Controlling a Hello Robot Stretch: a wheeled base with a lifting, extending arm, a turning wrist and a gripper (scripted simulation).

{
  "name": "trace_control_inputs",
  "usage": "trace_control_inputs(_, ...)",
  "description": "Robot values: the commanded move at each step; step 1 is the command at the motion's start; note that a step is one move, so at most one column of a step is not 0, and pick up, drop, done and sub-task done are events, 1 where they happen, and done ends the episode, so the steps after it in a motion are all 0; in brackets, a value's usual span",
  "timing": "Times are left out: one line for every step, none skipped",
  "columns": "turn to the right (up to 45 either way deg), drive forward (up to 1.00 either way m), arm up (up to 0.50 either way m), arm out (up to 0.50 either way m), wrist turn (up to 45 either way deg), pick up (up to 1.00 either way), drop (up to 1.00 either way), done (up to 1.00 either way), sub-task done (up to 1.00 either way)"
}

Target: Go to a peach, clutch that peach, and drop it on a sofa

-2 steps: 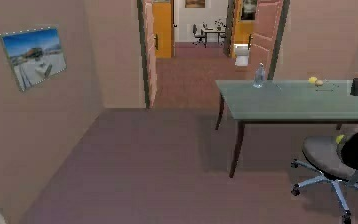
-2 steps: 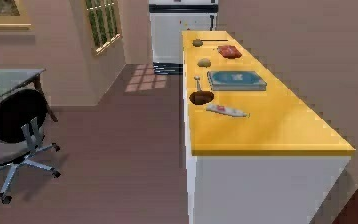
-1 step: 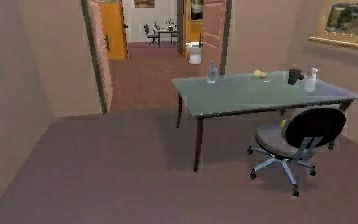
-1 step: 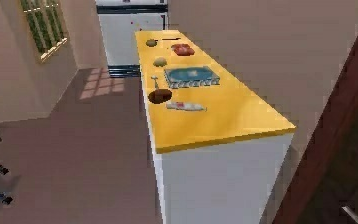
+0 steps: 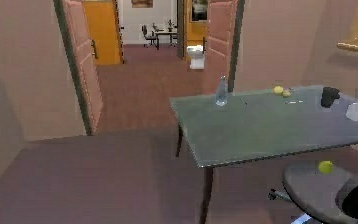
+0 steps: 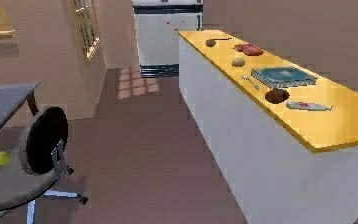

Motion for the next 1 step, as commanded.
trace_control_inputs(-18.0, 0.00, 0.00, 0.00, 0.0, 0.00, 0.00, 0.00, 0.00)
